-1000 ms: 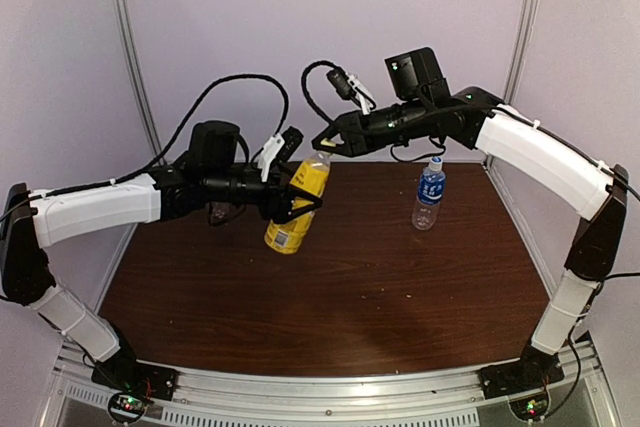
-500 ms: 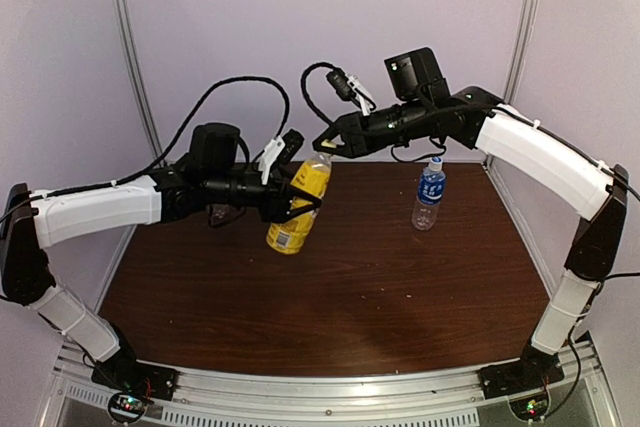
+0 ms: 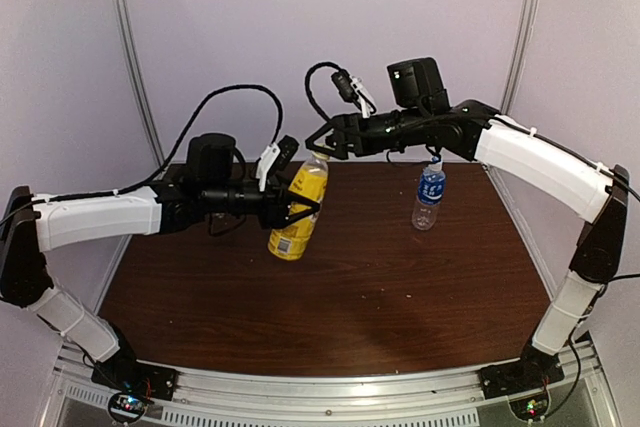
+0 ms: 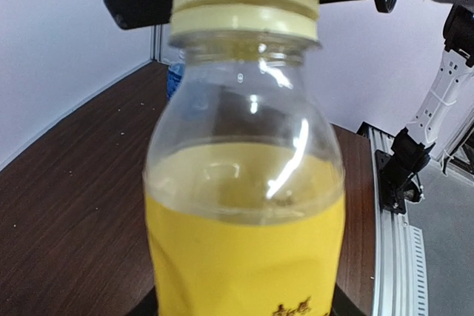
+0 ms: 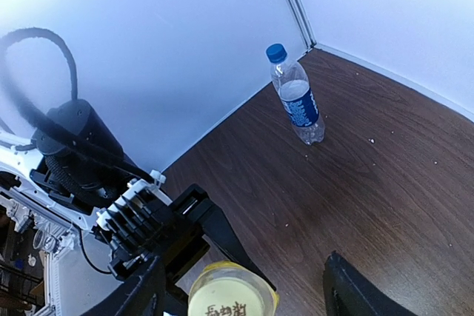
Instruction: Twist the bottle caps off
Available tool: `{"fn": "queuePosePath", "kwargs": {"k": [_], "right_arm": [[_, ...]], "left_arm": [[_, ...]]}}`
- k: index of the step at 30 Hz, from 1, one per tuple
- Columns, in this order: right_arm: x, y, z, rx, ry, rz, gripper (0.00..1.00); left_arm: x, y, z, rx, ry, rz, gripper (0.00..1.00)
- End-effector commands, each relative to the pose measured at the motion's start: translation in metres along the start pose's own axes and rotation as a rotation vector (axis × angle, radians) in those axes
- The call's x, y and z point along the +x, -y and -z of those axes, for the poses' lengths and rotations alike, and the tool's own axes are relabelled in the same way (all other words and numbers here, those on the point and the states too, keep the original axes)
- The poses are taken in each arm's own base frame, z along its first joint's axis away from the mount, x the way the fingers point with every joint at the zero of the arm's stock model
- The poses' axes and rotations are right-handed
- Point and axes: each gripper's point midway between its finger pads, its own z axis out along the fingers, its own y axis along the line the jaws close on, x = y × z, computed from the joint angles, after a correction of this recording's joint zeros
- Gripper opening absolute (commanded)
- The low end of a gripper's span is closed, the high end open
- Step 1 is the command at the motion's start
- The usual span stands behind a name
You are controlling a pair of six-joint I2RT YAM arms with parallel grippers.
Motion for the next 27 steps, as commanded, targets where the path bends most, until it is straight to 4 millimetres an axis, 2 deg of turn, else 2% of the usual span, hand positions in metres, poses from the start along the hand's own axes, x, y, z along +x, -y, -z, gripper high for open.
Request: {"fn": "queuePosePath", "kwargs": {"k": [1, 5, 10, 17, 24, 27], "right_arm": [[-0.029, -0.016, 0.015, -0.025, 0.117, 0.0, 0.7], [-0.024, -0.014, 0.011, -0.026, 0.1, -0.012, 0.63], [-0.021, -0.016, 0.01, -0.043, 0.095, -0.015, 0.43], [-0.018, -0.02, 0.011, -0.077, 0.096, -0.022, 0.28], [-0.017, -0.029, 0.014, -0.12, 0.102, 0.011, 0.0], [-0.016, -0.04, 0.018, -0.173, 0.092, 0.072, 0.0]], "left_arm": [[-0.034, 0.011, 0.012, 0.025, 0.125, -0.041, 0.38], [-0.034, 0.011, 0.012, 0.024, 0.126, -0.037, 0.38], [-0.035, 0.01, 0.012, 0.02, 0.129, -0.032, 0.37], [-0.036, 0.01, 0.012, 0.012, 0.138, -0.028, 0.36], [-0.038, 0.017, 0.014, 0.057, 0.165, -0.026, 0.34], [-0.041, 0.031, 0.016, 0.132, 0.18, -0.044, 0.34]]}}
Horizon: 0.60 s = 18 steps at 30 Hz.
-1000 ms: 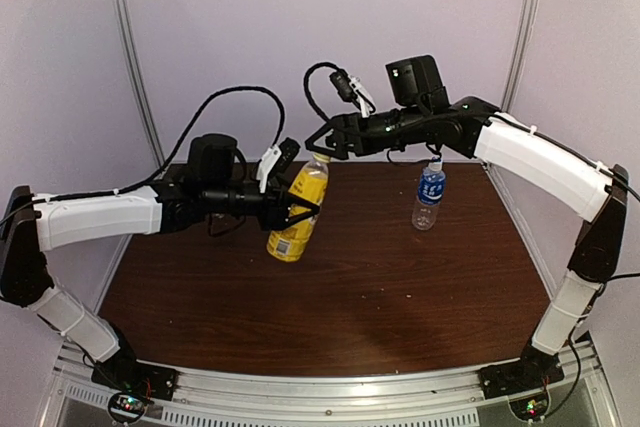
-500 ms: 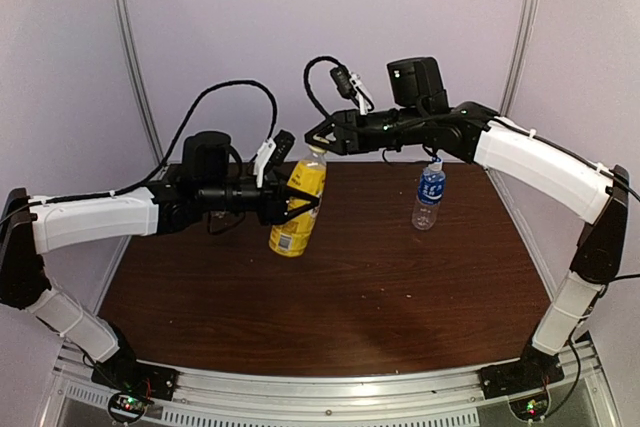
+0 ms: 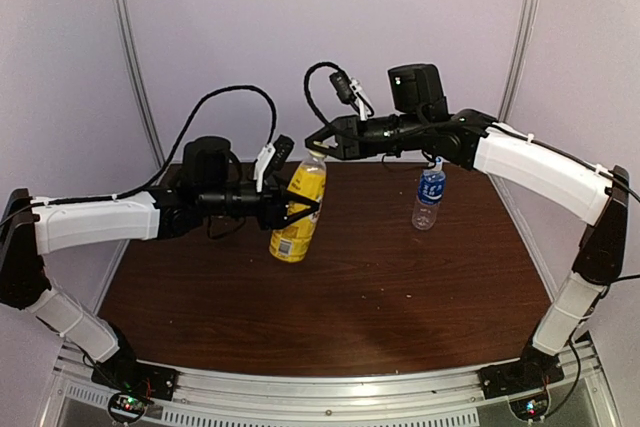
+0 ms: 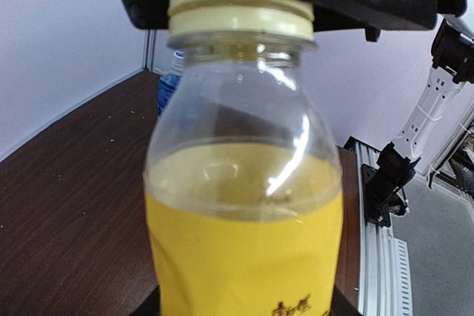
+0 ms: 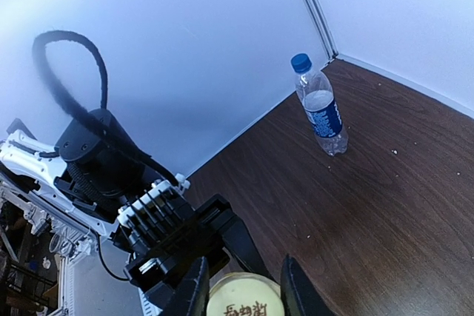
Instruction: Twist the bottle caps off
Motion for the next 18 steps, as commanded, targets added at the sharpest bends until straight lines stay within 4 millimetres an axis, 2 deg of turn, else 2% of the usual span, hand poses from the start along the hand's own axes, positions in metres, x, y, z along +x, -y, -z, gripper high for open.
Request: {"fn": "queuePosePath", "kwargs": {"k": [1, 7, 11, 14, 18], "right_arm": [[-0.013, -0.036, 0.02, -0.131, 0.027, 0.121, 0.0], [0.003, -0.07, 0.027, -0.343, -0.042, 0.304, 0.0], [0.013, -0.084, 0.036, -0.46, -0.072, 0.411, 0.0], [0.018, -0.09, 0.039, -0.53, -0.105, 0.443, 0.0], [0.014, -0.085, 0.042, -0.541, -0.115, 0.444, 0.03]], "left_arm": [[-0.036, 0.033, 0.012, 0.15, 0.129, -0.089, 0.34], [-0.043, 0.076, 0.027, 0.391, 0.15, -0.138, 0.33], [-0.045, 0.098, 0.037, 0.526, 0.156, -0.149, 0.33], [-0.046, 0.106, 0.042, 0.581, 0.162, -0.145, 0.32], [-0.047, 0.108, 0.044, 0.591, 0.17, -0.153, 0.31]]}}
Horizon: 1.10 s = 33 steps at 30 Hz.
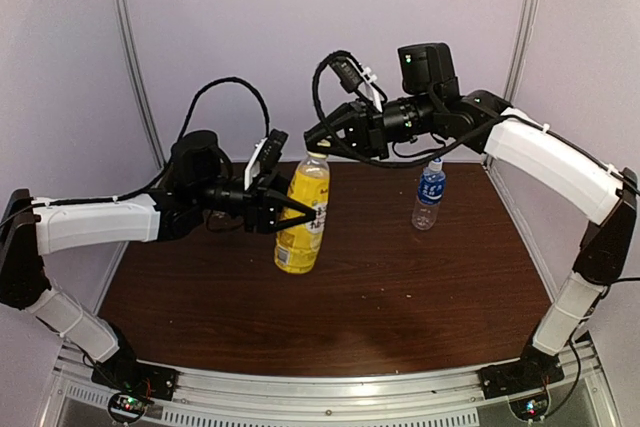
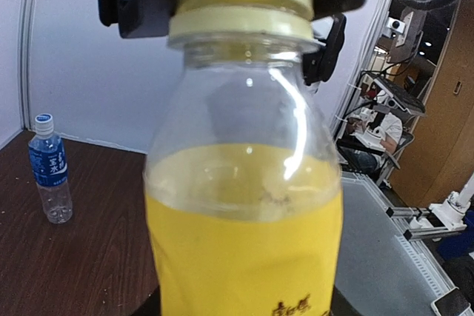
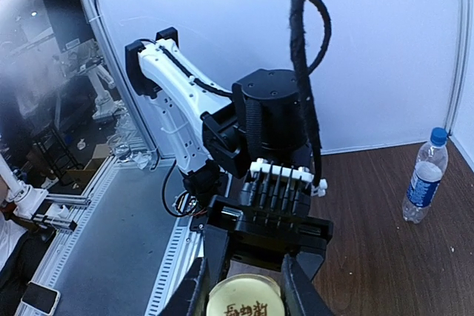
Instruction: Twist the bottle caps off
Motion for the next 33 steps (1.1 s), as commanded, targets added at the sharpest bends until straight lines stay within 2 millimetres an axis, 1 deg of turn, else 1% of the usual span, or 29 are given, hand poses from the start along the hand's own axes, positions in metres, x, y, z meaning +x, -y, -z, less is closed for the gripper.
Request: {"fn": "queuePosePath", "kwargs": {"k": [1, 3, 5, 8, 9, 10, 11, 12, 14, 16, 17, 20, 23, 30, 33], "right_arm": [[0.009, -0.003, 0.005, -0.083, -0.031, 0.025, 0.04], [0.006, 0.002, 0.008, -0.056, -0.025, 0.016, 0.07], [0.002, 0.009, 0.01, 0.004, -0.021, 0.0, 0.14], [-0.003, 0.022, 0.014, 0.101, -0.012, -0.044, 0.32], [-0.005, 0.024, 0.015, 0.124, -0.005, -0.064, 0.41], [-0.006, 0.027, 0.017, 0.146, 0.002, -0.091, 0.58], [-0.009, 0.028, 0.018, 0.163, 0.013, -0.119, 0.68], [-0.01, 0.029, 0.019, 0.174, 0.022, -0.137, 0.76], [-0.015, 0.032, 0.022, 0.21, 0.047, -0.169, 0.83], [-0.021, 0.036, 0.027, 0.257, 0.081, -0.198, 0.87], [-0.022, 0.042, 0.03, 0.304, 0.098, -0.22, 0.88], [-0.026, 0.055, 0.038, 0.408, 0.144, -0.287, 0.88], [-0.026, 0.064, 0.039, 0.49, 0.175, -0.343, 0.88], [-0.018, 0.079, 0.028, 0.623, 0.174, -0.402, 0.87], [-0.013, 0.084, 0.023, 0.657, 0.152, -0.411, 0.84]], "left_arm": [[-0.026, 0.034, 0.006, 0.125, 0.062, -0.127, 0.31], [-0.025, 0.031, 0.006, 0.106, 0.063, -0.126, 0.31], [-0.025, 0.026, 0.005, 0.076, 0.06, -0.125, 0.31], [-0.024, 0.015, 0.005, 0.009, 0.048, -0.127, 0.31], [-0.024, 0.012, 0.006, -0.016, 0.044, -0.13, 0.31], [-0.024, 0.009, 0.006, -0.039, 0.039, -0.135, 0.31], [-0.024, 0.005, 0.007, -0.066, 0.035, -0.137, 0.31], [-0.024, 0.001, 0.008, -0.093, 0.031, -0.14, 0.31], [-0.023, -0.007, 0.009, -0.146, 0.022, -0.143, 0.31], [-0.022, -0.016, 0.011, -0.203, 0.015, -0.143, 0.31], [-0.023, -0.022, 0.013, -0.241, 0.013, -0.145, 0.31], [-0.022, -0.039, 0.018, -0.344, 0.003, -0.136, 0.31], [-0.021, -0.052, 0.026, -0.438, -0.006, -0.134, 0.32], [-0.021, -0.061, 0.032, -0.511, -0.015, -0.133, 0.32], [-0.022, -0.062, 0.033, -0.522, -0.015, -0.131, 0.32]]}}
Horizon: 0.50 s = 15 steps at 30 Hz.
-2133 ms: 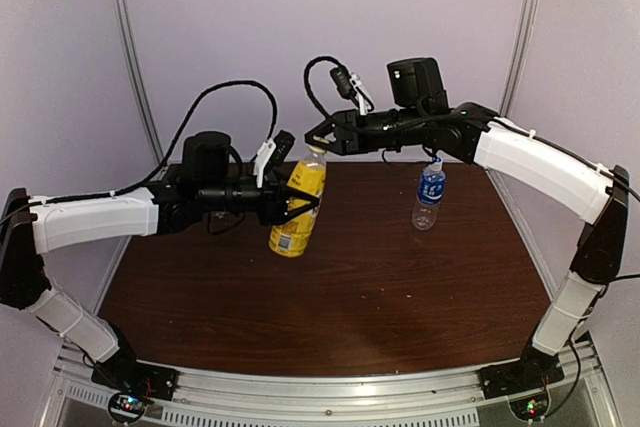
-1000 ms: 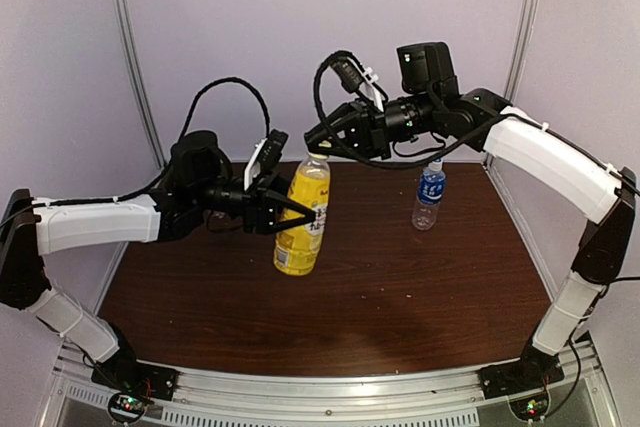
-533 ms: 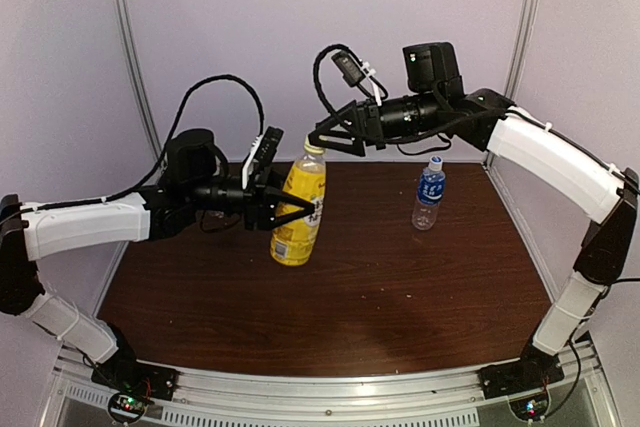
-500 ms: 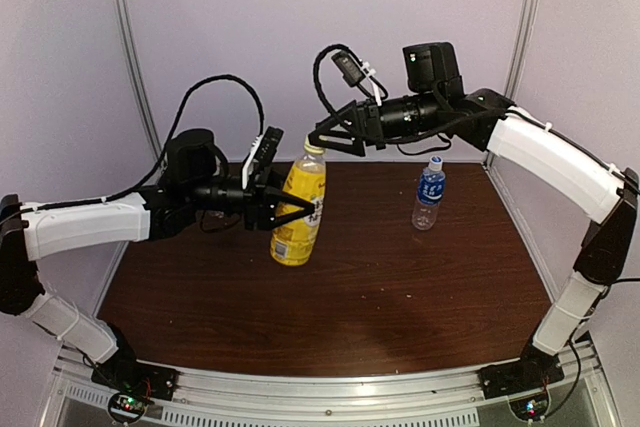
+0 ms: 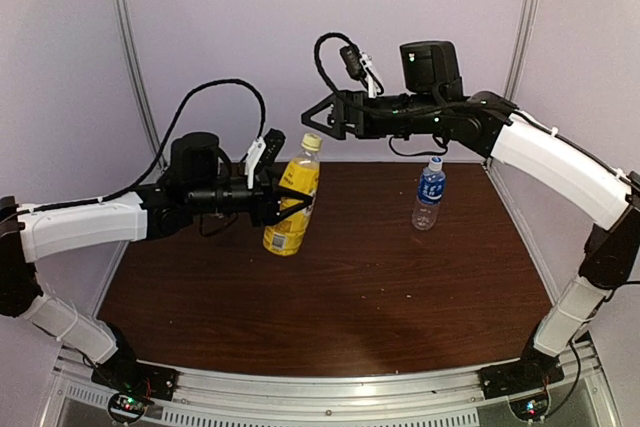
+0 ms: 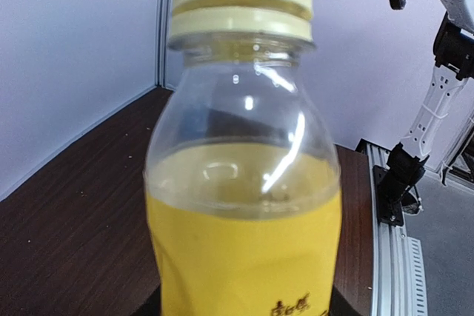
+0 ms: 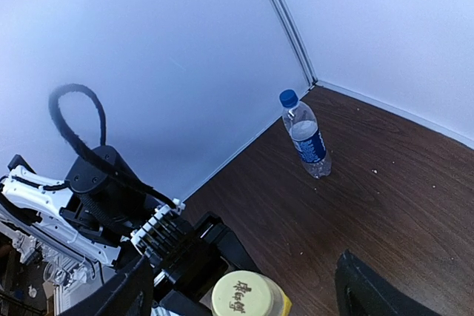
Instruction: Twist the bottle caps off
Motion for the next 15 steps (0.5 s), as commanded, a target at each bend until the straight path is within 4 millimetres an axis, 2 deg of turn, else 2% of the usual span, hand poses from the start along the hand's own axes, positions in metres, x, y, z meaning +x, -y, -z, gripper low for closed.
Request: {"fn": "queuePosePath", "kwargs": {"k": [1, 8, 15], "right_arm": [[-0.007, 0.012, -0.008, 0.105, 0.028, -0.028, 0.83], [0.008, 0.012, -0.022, 0.084, -0.02, -0.034, 0.68], [0.015, 0.004, -0.025, 0.027, -0.042, -0.038, 0.54]], "left_arm": [[-0.033, -0.001, 0.009, -0.047, 0.069, -0.06, 0.32], [-0.035, -0.001, 0.011, -0.054, 0.073, -0.065, 0.32], [-0.035, -0.002, 0.011, -0.058, 0.071, -0.07, 0.32]]}}
